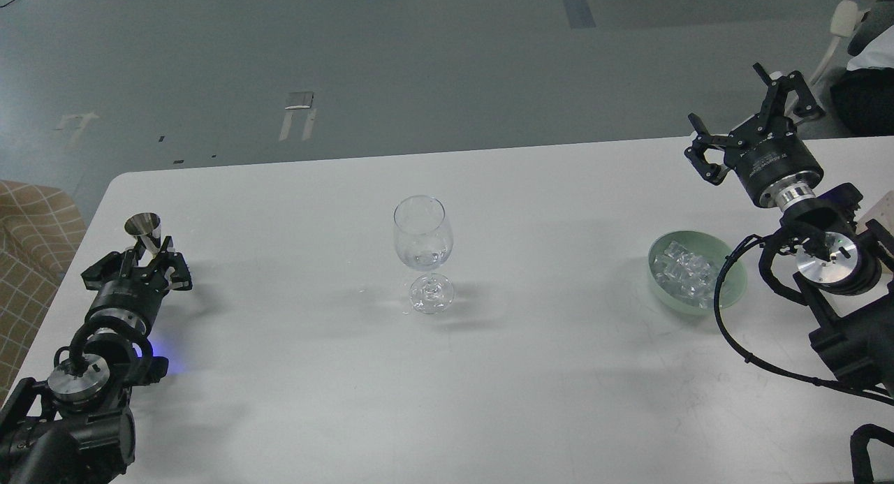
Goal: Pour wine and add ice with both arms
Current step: 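Lower the jigger onto the table and open the left gripper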
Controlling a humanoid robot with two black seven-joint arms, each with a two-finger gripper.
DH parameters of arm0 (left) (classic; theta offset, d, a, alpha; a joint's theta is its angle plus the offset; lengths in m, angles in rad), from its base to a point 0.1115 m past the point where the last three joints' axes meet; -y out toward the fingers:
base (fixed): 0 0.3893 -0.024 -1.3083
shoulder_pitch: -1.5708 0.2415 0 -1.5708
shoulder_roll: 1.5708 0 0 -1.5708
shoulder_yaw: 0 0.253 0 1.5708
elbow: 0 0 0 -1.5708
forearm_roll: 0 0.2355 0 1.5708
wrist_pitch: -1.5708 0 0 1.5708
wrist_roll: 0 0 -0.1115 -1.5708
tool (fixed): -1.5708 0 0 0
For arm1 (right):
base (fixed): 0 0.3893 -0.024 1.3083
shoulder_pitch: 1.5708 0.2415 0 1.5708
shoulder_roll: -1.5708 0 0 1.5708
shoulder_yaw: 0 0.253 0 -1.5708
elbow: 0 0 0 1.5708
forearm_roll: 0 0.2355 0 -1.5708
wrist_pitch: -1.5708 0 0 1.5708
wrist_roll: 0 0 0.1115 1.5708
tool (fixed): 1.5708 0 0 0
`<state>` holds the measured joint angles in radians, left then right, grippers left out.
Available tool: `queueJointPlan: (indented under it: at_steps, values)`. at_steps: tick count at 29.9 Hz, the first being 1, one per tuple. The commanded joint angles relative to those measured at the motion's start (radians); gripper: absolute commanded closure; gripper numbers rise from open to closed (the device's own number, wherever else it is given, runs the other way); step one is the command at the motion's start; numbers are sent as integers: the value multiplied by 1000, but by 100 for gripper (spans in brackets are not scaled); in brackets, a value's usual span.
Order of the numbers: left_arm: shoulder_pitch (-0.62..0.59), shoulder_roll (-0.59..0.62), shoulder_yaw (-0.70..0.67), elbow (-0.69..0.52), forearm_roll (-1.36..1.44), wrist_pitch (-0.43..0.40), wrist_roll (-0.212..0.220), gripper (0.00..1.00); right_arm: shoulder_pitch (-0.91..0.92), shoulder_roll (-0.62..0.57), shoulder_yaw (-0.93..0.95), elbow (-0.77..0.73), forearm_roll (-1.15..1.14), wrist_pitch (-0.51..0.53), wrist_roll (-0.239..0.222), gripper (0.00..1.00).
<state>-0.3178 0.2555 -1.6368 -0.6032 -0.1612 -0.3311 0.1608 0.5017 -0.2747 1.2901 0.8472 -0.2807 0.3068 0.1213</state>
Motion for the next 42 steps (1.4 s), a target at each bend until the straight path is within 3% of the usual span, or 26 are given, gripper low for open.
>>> queueJointPlan:
  at_steps: [1,2,3,4,8,13,17,32,37,42]
  values:
    - [-1,1,0,-3,0,4,-1,44,0,2,0,1,0,0,0,0]
    - [-1,1,0,-3,0,6,-1,23,0,2,0,3,0,0,0,0]
    - [-1,1,0,-3,0,6,-1,23,0,2,0,3,0,0,0,0]
    - [-1,5,0,-3,0,12,-1,13,0,2,0,1,0,0,0,0]
    - [9,10,-1,-3,0,15,-1,5,0,-1,0,-2,0,0,0,0]
    - [49,16,-12,-27,-1,4,-1,4,-3,-3,-2,-4,0,0,0,0]
    - [98,18,-21,-113,0,4,3,4,-14,-3,0,-4,1,0,0,0]
    - [324,62,-54,-597,9,46,-1,4,-26,2,1,-4,1,0,4,0]
    - [300,140,-52,-647,12,81,3,2,-17,9,14,7,5,-12,1,0]
    - [188,251,-37,-619,14,84,6,2,20,12,18,-11,5,-37,1,0]
